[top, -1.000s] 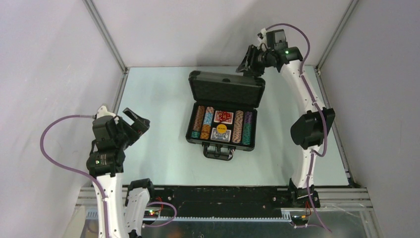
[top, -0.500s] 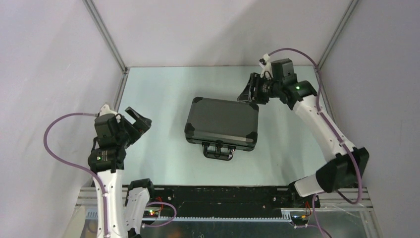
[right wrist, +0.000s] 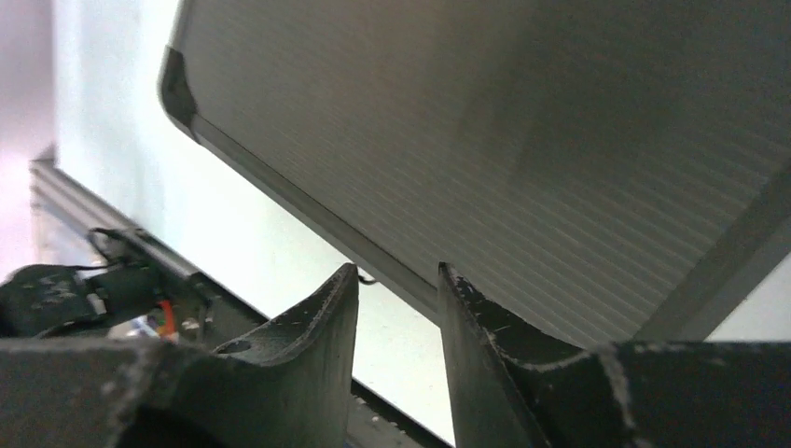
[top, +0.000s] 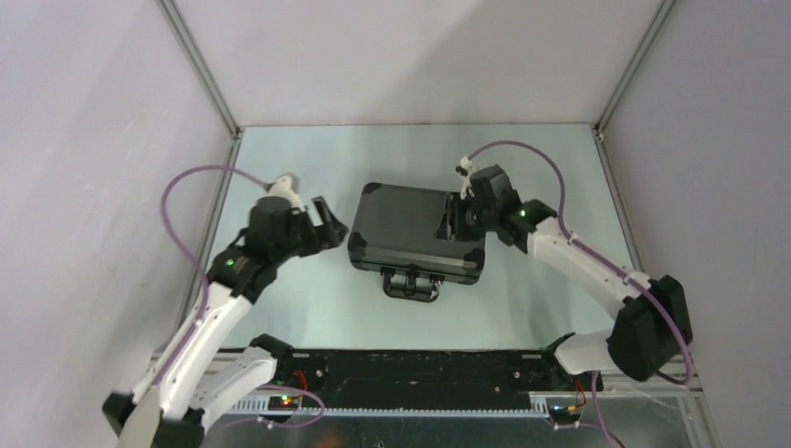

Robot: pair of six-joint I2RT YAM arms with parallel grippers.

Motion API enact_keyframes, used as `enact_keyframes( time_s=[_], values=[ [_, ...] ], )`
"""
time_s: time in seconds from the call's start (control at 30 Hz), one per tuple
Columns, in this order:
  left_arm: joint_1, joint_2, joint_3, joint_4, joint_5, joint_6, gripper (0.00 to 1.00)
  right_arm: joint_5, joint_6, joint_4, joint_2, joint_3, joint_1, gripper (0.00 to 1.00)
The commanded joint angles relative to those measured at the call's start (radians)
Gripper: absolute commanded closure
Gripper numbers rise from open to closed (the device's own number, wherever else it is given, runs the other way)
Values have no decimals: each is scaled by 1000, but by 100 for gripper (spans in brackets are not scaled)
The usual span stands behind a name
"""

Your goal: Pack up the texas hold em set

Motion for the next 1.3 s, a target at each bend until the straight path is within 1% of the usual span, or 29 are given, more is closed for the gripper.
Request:
enact_keyframes(
  time_s=[0.0, 0.03, 0.07, 0.1, 0.13, 0.17, 0.2, 0.23, 0.3, 0.33, 0.4, 0.5, 0.53, 0.57, 0.63, 0.7, 0.73, 0.8, 0.83, 0.87, 0.9, 0.93, 0.97, 1.0, 1.03, 1.1, 1.13, 1.17, 1.27],
  values=[
    [-203, 108, 41, 151, -200, 58, 12, 216, 1, 172, -194, -149, 92, 60],
    [-222, 143, 43, 168, -212, 67, 12, 253, 3, 213, -264, -181, 112, 60],
    [-245, 160, 50, 198, -221, 81, 13, 259, 14, 236, -299, -247, 115, 60],
    [-262, 194, 53, 213, -221, 85, 16, 255, 23, 280, -370, -279, 111, 61],
    [-269, 222, 57, 244, -214, 93, 16, 248, 44, 300, -404, -343, 107, 65],
    [-284, 235, 57, 263, -209, 96, 18, 220, 55, 332, -468, -374, 87, 72],
    [-295, 259, 54, 306, -201, 106, 19, 203, 80, 341, -496, -424, 75, 77],
    [-317, 270, 51, 330, -193, 121, 20, 161, 93, 348, -545, -463, 45, 84],
    [-351, 310, 36, 411, -159, 145, 24, 82, 116, 332, -595, -501, 3, 89],
    [-360, 342, 25, 463, -149, 151, 25, 64, 115, 324, -608, -508, -4, 89],
    [-377, 393, 12, 523, -115, 163, 27, 41, 107, 299, -638, -531, -2, 84],
    [-381, 452, -3, 583, -93, 170, 29, 34, 105, 324, -686, -595, 54, 77],
    [-381, 473, -4, 594, -96, 172, 29, 65, 107, 335, -695, -611, 74, 77],
    [-381, 481, -3, 596, -95, 179, 29, 89, 117, 362, -699, -646, 124, 77],
    [-381, 486, 0, 598, -96, 183, 29, 171, 140, 406, -697, -695, 193, 80],
    [-381, 464, -2, 597, -106, 181, 28, 238, 163, 467, -664, -734, 256, 82],
    [-381, 439, -5, 594, -113, 179, 28, 278, 170, 482, -620, -739, 278, 82],
    [-379, 382, -7, 563, -147, 178, 26, 357, 187, 566, -537, -738, 372, 78],
    [-376, 360, -10, 540, -172, 179, 25, 384, 203, 583, -509, -727, 395, 70],
    [-374, 310, -13, 527, -180, 179, 24, 440, 210, 614, -448, -718, 443, 64],
    [-366, 259, -20, 502, -194, 177, 23, 470, 228, 621, -416, -687, 464, 53],
    [-356, 232, -23, 488, -202, 177, 21, 528, 237, 626, -345, -664, 503, 49],
    [-350, 180, -28, 459, -216, 175, 21, 558, 251, 625, -311, -617, 519, 43],
    [-339, 155, -29, 443, -227, 172, 18, 610, 260, 615, -241, -564, 547, 40],
    [-335, 107, -32, 416, -230, 171, 17, 635, 279, 610, -204, -538, 557, 39],
    [-319, 45, -39, 380, -238, 169, 14, 683, 317, 585, -68, -466, 574, 39],
    [-309, 26, -41, 369, -242, 173, 13, 713, 357, 550, -35, -416, 579, 38],
    [-305, -2, -45, 346, -244, 176, 13, 725, 368, 540, 19, -396, 582, 38],
    [-282, -46, -55, 313, -239, 181, 12, 769, 412, 516, 107, -311, 592, 38]
  ],
)
